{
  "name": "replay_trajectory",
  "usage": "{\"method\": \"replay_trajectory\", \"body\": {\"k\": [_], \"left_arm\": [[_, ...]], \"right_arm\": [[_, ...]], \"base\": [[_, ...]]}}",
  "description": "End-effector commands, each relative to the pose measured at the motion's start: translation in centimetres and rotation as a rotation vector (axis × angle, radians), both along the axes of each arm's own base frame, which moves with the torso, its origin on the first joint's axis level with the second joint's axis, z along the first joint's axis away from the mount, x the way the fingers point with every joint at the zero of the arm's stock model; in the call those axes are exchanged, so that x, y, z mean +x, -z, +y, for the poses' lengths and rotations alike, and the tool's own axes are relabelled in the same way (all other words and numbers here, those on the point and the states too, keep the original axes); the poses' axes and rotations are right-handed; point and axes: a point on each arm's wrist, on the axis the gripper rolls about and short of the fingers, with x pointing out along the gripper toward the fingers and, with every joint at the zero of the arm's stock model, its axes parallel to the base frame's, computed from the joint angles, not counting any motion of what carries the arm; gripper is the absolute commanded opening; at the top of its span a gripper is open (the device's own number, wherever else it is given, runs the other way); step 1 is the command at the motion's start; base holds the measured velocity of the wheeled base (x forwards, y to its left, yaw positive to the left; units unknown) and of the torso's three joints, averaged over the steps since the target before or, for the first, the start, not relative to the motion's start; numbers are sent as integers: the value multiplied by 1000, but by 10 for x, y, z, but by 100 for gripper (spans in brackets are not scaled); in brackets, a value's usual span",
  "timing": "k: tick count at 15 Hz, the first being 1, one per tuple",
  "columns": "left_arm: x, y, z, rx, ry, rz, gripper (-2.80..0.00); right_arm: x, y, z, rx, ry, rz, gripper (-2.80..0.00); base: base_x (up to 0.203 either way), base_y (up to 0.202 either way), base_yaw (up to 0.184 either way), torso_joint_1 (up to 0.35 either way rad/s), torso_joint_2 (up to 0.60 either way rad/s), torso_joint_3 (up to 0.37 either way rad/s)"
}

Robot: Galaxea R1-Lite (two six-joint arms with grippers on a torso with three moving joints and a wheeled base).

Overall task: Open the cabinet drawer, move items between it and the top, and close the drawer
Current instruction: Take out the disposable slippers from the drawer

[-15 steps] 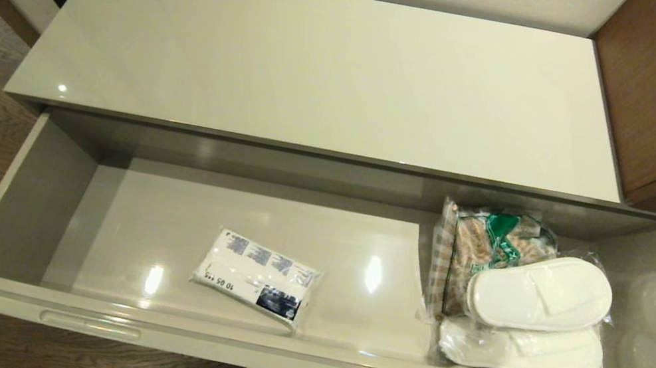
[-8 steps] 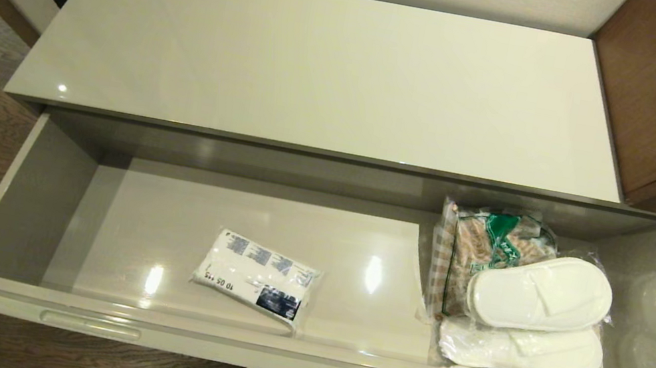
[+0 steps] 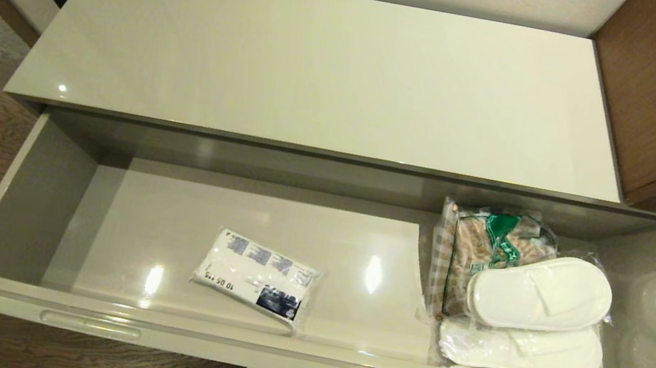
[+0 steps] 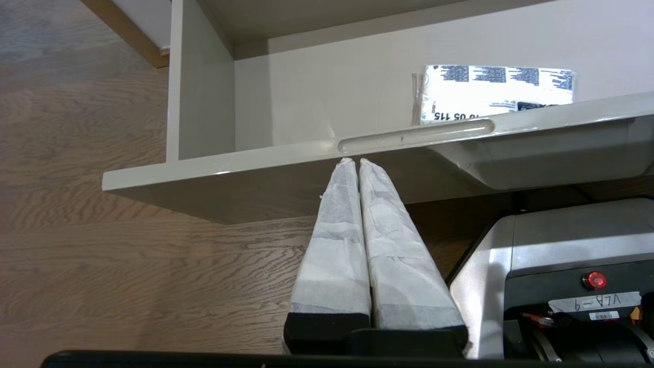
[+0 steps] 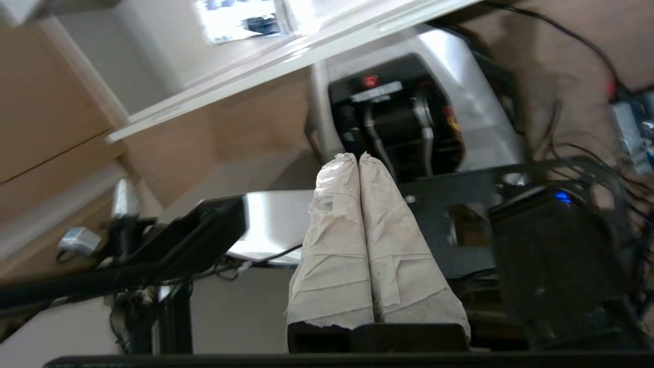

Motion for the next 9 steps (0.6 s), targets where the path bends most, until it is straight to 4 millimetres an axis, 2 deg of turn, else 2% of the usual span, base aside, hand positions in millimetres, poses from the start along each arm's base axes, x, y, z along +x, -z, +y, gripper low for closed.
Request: {"method": "replay_trajectory", "body": {"k": [1, 3, 4, 7, 8, 9], "left_arm": [[0, 0, 0, 1, 0, 1, -280], [0, 0, 0, 1, 0, 1, -280], [0, 0, 0, 1, 0, 1, -280], [0, 0, 0, 1, 0, 1, -280], [0, 0, 0, 1, 0, 1, -280], [0, 0, 0, 1, 0, 1, -280]], "right_arm": [[-7, 0, 3, 20, -9, -10, -280], [-5, 4, 5, 49, -60, 23, -280], [1, 13, 8, 57, -88, 90, -280], [28, 56, 17, 43, -109, 334, -280], [44, 66, 21, 55, -111, 333, 0], [66, 69, 28, 80, -113, 290, 0]], "base": [[0, 0, 0, 0, 0, 0], [0, 0, 0, 0, 0, 0], [0, 0, 0, 0, 0, 0], [0, 0, 0, 0, 0, 0], [0, 0, 0, 0, 0, 0], [0, 0, 0, 0, 0, 0]]}}
